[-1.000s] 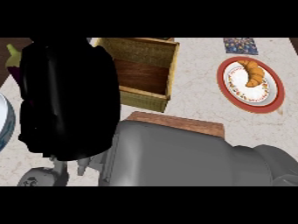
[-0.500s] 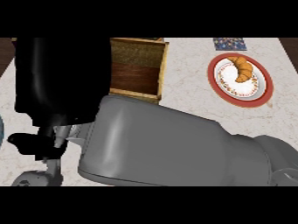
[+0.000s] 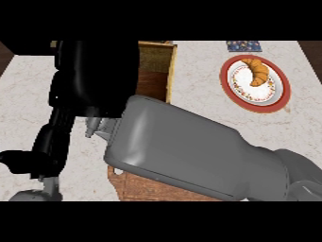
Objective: Pick the eggplant from the cutting board and place it in the basket
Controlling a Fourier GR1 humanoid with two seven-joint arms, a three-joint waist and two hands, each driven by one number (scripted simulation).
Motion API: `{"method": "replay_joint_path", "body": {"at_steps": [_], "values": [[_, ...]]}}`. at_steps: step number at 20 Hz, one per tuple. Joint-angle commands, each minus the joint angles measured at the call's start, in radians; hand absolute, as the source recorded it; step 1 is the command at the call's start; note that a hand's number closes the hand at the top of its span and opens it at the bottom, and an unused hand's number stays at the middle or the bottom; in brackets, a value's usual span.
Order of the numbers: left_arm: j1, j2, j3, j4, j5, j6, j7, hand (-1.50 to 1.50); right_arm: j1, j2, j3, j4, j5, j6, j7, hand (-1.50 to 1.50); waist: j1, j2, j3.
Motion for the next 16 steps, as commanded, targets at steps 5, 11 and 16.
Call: {"method": "replay_joint_path", "body": {"at_steps": [5,11,16], "values": [[-0.008,0.001,0.002,-0.034,0.001,0.001,0.048,0.0,0.088,0.009,-0.022,-0.014,0.056,0.01,0.169,1.5,-0.009,0.006,0.001],[-0.009,0.017,0.019,-0.057,0.005,-0.018,0.048,0.0,0.14,0.009,-0.086,0.058,0.047,0.059,0.05,1.5,-0.002,0.01,0.001],[-0.01,-0.007,0.018,-0.011,-0.002,-0.019,0.011,0.0,0.249,0.009,-0.053,0.098,0.041,0.016,-0.02,1.5,0.002,0.013,0.001]]}}
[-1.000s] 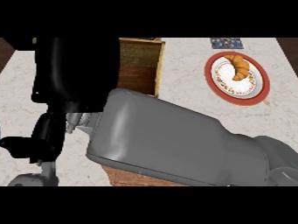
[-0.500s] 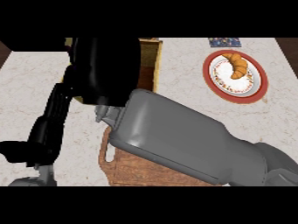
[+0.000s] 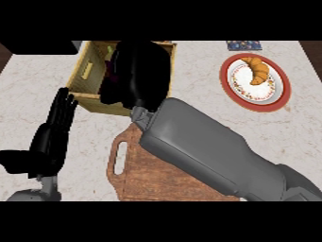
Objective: Pick the eggplant from the cutting board and place it in the basket
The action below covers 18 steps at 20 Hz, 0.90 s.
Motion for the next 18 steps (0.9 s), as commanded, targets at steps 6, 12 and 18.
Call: {"method": "replay_joint_path", "body": {"at_steps": [6,12,18], "values": [[-0.002,-0.021,-0.025,-0.08,-0.034,0.029,0.073,0.0,0.074,0.005,-0.02,0.024,-0.022,-0.033,0.038,1.5,0.009,0.001,0.001],[0.108,-0.021,-0.019,-0.047,-0.024,-0.026,-0.057,0.0,0.216,0.005,-0.034,0.035,-0.037,-0.131,-0.095,1.5,0.008,0.003,0.0],[0.033,-0.023,-0.004,-0.056,-0.031,-0.006,0.042,0.0,0.217,0.005,-0.093,0.023,-0.019,-0.096,-0.033,1.5,0.0,0.0,0.001]]}}
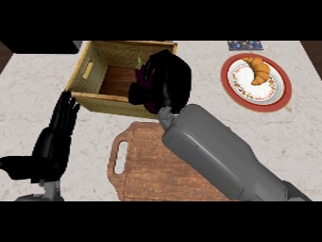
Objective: Pick the eggplant from the cutting board and place it in the basket
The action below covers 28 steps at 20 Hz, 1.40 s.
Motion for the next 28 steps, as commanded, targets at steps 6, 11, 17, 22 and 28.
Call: {"method": "replay_joint_path", "body": {"at_steps": [6,11,17,22,28], "values": [[0.017,-0.034,-0.007,-0.013,-0.018,-0.008,-0.012,0.0,0.003,0.004,0.003,0.047,-0.066,-0.04,-0.013,-1.5,0.005,0.001,0.0],[-0.019,-0.01,0.038,0.03,0.001,-0.031,-0.005,0.0,0.057,0.004,-0.033,-0.014,-0.03,-0.147,-0.066,-1.5,-0.003,0.0,0.0],[0.011,0.004,0.03,-0.051,-0.006,-0.037,0.031,0.0,0.057,0.004,-0.064,0.011,0.146,-0.252,-0.059,-1.5,-0.003,-0.002,0.0],[0.01,0.028,0.095,0.018,0.039,-0.083,-0.013,0.0,0.085,-0.039,-0.166,-0.167,0.213,-0.111,0.039,-1.5,-0.013,-0.003,0.0],[0.028,-0.02,0.035,-0.049,-0.027,-0.016,0.013,0.0,0.273,-0.052,-0.209,-0.443,0.372,-0.087,0.167,-1.5,-0.029,-0.012,0.0]]}}
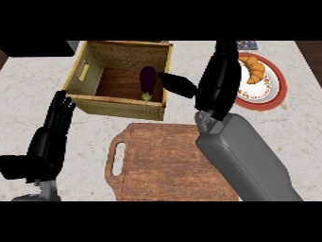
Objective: Pick the eggplant from the cutting board and place it in the basket
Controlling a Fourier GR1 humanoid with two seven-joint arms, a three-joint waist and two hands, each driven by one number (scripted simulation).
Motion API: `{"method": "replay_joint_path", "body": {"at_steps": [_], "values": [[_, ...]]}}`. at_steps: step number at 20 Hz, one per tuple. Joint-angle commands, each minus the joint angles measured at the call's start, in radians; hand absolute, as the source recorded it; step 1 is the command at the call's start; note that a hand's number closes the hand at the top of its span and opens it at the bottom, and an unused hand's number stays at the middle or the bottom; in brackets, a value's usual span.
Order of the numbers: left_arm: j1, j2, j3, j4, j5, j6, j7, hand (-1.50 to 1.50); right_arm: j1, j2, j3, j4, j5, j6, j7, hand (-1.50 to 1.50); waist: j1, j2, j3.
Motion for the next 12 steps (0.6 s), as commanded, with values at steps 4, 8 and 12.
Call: {"method": "replay_joint_path", "body": {"at_steps": [4,8,12], "values": [[0.045,0.012,0.018,-0.002,0.018,-0.033,-0.036,0.0,0.199,-0.033,-0.097,-0.351,0.001,0.034,0.083,-1.5,-0.006,-0.002,0.0],[0.052,0.012,0.025,0.005,0.037,-0.069,-0.059,0.0,0.34,-0.116,-0.097,-0.551,-0.075,0.119,0.005,-1.5,0.006,0.003,0.0],[0.001,0.017,0.049,0.053,0.03,-0.074,-0.059,0.0,0.439,-0.14,-0.121,-0.623,-0.233,0.041,-0.115,-1.5,0.011,0.006,0.0]]}}
